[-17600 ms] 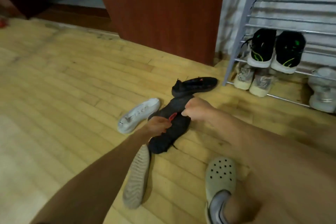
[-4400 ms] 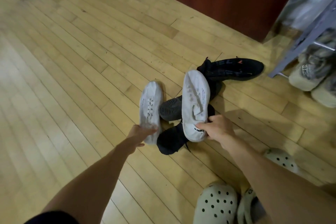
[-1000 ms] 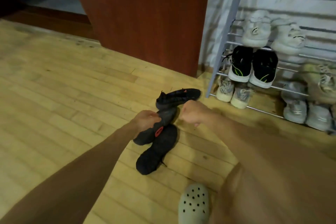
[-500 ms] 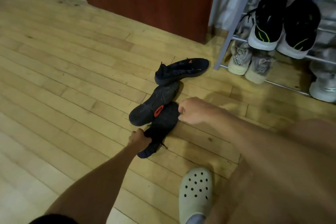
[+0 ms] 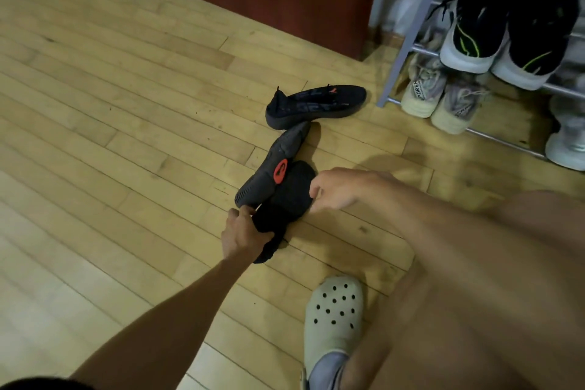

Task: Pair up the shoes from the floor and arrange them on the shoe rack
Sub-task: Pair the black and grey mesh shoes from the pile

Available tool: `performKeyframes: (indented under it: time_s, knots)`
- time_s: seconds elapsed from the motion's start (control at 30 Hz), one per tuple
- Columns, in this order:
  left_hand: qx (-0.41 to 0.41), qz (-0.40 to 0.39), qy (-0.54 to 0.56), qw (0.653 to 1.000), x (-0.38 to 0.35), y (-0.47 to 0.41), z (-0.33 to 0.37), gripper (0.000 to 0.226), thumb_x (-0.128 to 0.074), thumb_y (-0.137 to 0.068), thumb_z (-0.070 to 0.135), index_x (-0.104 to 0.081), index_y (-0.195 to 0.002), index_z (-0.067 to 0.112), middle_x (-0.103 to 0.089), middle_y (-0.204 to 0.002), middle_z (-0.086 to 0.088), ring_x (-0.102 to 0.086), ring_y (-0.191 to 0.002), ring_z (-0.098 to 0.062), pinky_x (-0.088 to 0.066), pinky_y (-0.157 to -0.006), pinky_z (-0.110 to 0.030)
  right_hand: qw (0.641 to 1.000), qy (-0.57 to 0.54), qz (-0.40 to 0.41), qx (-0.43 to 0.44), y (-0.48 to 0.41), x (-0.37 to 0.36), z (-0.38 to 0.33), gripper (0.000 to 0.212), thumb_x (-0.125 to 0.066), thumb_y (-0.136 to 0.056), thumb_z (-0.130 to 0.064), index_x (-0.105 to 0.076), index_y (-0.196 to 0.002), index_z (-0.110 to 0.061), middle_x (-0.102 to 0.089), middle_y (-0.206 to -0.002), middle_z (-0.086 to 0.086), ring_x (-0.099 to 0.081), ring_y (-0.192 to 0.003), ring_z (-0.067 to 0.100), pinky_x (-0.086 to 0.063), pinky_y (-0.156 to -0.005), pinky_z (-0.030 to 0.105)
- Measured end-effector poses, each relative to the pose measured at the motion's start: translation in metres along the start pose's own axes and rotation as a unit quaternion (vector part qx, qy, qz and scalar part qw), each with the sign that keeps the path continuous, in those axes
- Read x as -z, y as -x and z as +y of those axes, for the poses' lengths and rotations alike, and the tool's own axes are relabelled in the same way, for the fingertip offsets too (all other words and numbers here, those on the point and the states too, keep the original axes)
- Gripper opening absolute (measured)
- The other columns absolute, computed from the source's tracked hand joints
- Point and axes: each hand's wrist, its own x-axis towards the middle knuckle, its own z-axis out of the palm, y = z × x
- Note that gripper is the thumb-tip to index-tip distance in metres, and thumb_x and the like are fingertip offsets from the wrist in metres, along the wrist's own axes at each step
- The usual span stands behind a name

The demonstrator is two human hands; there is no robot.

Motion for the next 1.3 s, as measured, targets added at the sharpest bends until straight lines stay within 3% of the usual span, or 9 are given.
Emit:
performKeyframes:
  time_s: [0.13,0.23,0.33,0.43,0.6,0.73,0.87,1.2,1.3]
  knots:
    - [-0.098,0.034,-0.071,0.992,-0.01,0.029,0.006,0.063,-0.073,-0.074,0.032,-0.044,-0.127,0.017,-0.043,-0.122,-0.008,-0.051,-0.103,-0.024,-0.05,-0.088,-0.037,1.0,-0.009,0.017,0.002,0.012,-0.003,0.0,0.035,-0.054,-0.092,-0.033,-0.061,-0.124,-0.017,-0.066,-0.119,0.008,-0.062,-0.108,0.029,-0.05,-0.097,0.044]
    - [-0.244,0.071,-0.127,0.959,-0.018,0.047,0.008,0.051,-0.065,-0.082,0.022,-0.044,-0.128,0.017,-0.045,-0.118,-0.009,-0.049,-0.097,-0.022,-0.047,-0.085,-0.033,0.999,-0.003,0.034,0.005,0.02,-0.007,0.0,0.034,-0.055,-0.091,-0.033,-0.062,-0.121,-0.02,-0.066,-0.118,0.006,-0.063,-0.106,0.028,-0.051,-0.095,0.044]
    - [-0.322,0.004,-0.11,0.94,-0.022,0.06,0.01,0.043,-0.064,-0.082,0.03,-0.052,-0.123,0.023,-0.053,-0.113,-0.002,-0.051,-0.099,-0.02,-0.039,-0.088,-0.03,0.999,-0.006,0.036,0.002,0.029,-0.01,0.004,0.034,-0.055,-0.091,-0.031,-0.063,-0.121,-0.018,-0.067,-0.115,0.007,-0.063,-0.104,0.027,-0.053,-0.093,0.042]
    - [-0.297,-0.092,-0.047,0.949,-0.022,0.067,0.007,0.036,-0.06,-0.085,0.034,-0.057,-0.119,0.024,-0.063,-0.111,0.0,-0.057,-0.103,-0.021,-0.041,-0.085,-0.027,0.999,-0.011,0.04,-0.006,0.037,-0.013,0.011,0.036,-0.056,-0.092,-0.031,-0.061,-0.125,-0.019,-0.065,-0.118,0.005,-0.061,-0.106,0.025,-0.053,-0.093,0.04]
    - [-0.178,-0.041,0.002,0.983,-0.022,0.054,0.0,0.035,-0.058,-0.09,0.024,-0.058,-0.123,0.015,-0.055,-0.126,-0.009,-0.051,-0.116,-0.026,-0.044,-0.096,-0.036,0.998,-0.025,0.042,-0.024,0.044,-0.024,0.024,0.038,-0.055,-0.093,-0.03,-0.057,-0.13,-0.019,-0.061,-0.125,0.003,-0.06,-0.109,0.025,-0.051,-0.095,0.039]
    - [-0.019,-0.192,0.01,0.981,-0.029,0.042,0.01,0.074,-0.064,-0.08,0.053,-0.042,-0.137,0.01,-0.046,-0.133,-0.013,-0.052,-0.116,-0.027,-0.045,-0.09,-0.034,0.998,-0.024,0.041,-0.036,0.045,-0.028,0.035,0.039,-0.055,-0.093,-0.034,-0.057,-0.13,-0.022,-0.062,-0.123,0.002,-0.06,-0.107,0.023,-0.051,-0.091,0.035]
    - [-0.001,-0.247,-0.016,0.969,-0.041,0.04,0.025,0.097,-0.077,-0.065,0.054,-0.034,-0.141,0.012,-0.046,-0.134,-0.013,-0.048,-0.122,-0.029,-0.045,-0.101,-0.042,0.998,-0.032,0.045,-0.032,0.041,-0.025,0.041,0.041,-0.056,-0.093,-0.033,-0.055,-0.132,-0.02,-0.062,-0.124,0.003,-0.061,-0.104,0.022,-0.051,-0.087,0.032]
    - [-0.024,-0.236,-0.063,0.97,-0.05,0.032,0.02,0.055,-0.074,-0.075,0.032,-0.057,-0.12,0.006,-0.062,-0.117,-0.012,-0.057,-0.105,-0.025,-0.046,-0.078,-0.03,0.998,-0.037,0.041,-0.011,0.029,-0.016,0.041,0.042,-0.056,-0.094,-0.029,-0.054,-0.134,-0.017,-0.061,-0.126,0.008,-0.06,-0.11,0.025,-0.051,-0.097,0.041]
    - [-0.011,-0.261,-0.045,0.964,-0.05,0.028,0.019,0.05,-0.074,-0.074,0.028,-0.059,-0.118,0.009,-0.058,-0.119,-0.013,-0.056,-0.104,-0.026,-0.052,-0.082,-0.031,0.999,-0.035,0.032,-0.018,0.028,-0.015,0.045,0.043,-0.055,-0.094,-0.03,-0.052,-0.135,-0.016,-0.06,-0.127,0.009,-0.06,-0.111,0.025,-0.05,-0.097,0.04]
